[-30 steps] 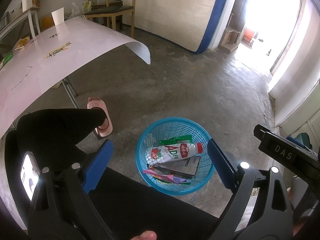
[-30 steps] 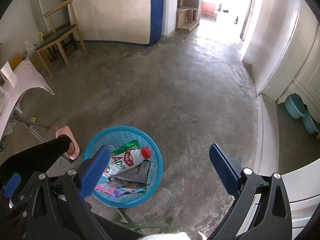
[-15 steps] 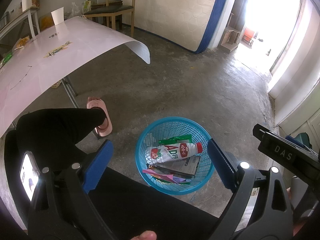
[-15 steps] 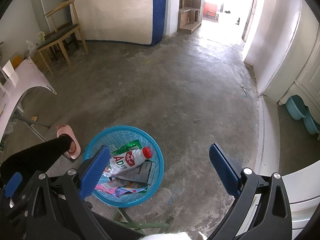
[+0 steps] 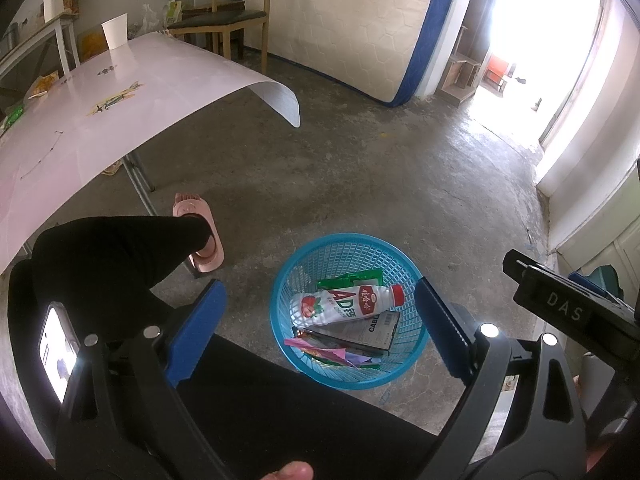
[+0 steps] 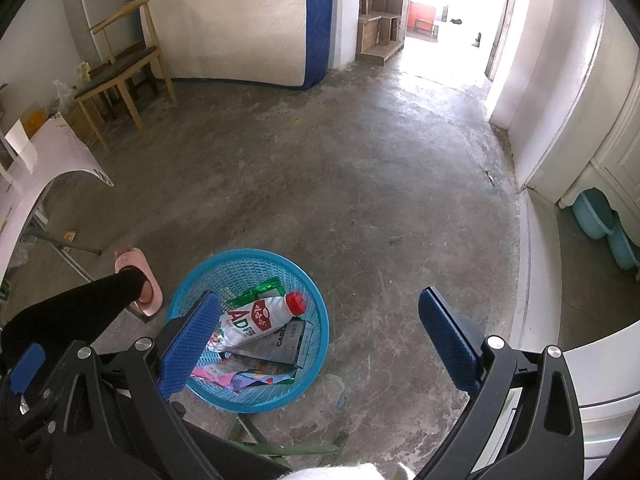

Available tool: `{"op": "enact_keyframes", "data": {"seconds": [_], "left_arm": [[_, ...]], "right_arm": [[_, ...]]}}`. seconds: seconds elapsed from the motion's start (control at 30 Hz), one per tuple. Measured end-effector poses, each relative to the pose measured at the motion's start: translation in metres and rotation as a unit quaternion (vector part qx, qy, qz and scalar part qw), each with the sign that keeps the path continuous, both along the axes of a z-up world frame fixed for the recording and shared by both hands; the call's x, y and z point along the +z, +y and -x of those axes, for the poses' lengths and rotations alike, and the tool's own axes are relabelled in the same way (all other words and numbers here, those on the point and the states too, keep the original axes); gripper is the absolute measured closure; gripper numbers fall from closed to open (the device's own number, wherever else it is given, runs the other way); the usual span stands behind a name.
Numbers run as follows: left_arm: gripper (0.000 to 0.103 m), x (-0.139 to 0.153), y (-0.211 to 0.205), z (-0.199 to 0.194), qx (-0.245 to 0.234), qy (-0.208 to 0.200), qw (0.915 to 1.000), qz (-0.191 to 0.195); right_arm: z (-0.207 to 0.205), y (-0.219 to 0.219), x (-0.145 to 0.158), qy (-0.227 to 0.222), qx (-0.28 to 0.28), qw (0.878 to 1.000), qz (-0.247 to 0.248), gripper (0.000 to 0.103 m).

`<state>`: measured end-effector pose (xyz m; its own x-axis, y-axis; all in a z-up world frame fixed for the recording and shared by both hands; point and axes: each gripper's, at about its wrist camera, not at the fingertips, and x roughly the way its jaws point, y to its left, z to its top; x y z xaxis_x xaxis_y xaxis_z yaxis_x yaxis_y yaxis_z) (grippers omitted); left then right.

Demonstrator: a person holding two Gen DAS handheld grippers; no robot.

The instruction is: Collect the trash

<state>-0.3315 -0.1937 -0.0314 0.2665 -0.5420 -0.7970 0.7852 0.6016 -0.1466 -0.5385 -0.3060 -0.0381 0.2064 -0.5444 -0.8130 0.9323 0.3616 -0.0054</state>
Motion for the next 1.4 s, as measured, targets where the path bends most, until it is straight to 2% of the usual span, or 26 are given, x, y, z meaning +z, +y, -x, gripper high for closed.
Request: {"op": "enact_keyframes", "data": {"seconds": [1.4], "left_arm": [[0.012, 0.0, 0.001, 0.001, 0.0, 0.002, 1.0, 0.0]], "right_arm": [[-0.002, -0.012, -0.007, 0.001, 0.005, 1.0, -0.015, 0.006]]}}
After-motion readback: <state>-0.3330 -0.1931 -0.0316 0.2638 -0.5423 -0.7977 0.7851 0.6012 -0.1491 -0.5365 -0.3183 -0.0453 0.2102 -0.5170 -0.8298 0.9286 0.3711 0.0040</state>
